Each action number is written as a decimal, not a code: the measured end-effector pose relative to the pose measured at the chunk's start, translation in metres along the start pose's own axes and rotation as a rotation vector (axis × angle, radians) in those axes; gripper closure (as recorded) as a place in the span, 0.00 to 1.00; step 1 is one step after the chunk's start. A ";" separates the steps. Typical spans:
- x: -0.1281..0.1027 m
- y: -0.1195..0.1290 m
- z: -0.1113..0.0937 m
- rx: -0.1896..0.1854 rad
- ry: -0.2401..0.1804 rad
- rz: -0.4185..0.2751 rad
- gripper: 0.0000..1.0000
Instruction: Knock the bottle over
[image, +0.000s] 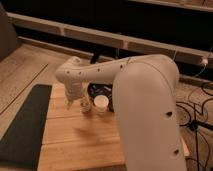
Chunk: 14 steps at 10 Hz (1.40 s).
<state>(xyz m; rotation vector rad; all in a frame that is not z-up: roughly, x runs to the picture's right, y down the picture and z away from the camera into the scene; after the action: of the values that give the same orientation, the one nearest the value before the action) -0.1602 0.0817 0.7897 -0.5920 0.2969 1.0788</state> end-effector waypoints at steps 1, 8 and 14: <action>-0.001 0.001 -0.006 0.016 -0.022 -0.025 0.35; -0.034 -0.066 -0.058 0.154 -0.166 -0.037 0.35; 0.000 -0.047 -0.051 0.226 -0.079 0.083 0.35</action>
<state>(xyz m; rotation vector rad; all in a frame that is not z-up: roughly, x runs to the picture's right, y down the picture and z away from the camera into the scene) -0.1154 0.0355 0.7631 -0.3370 0.3711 1.1273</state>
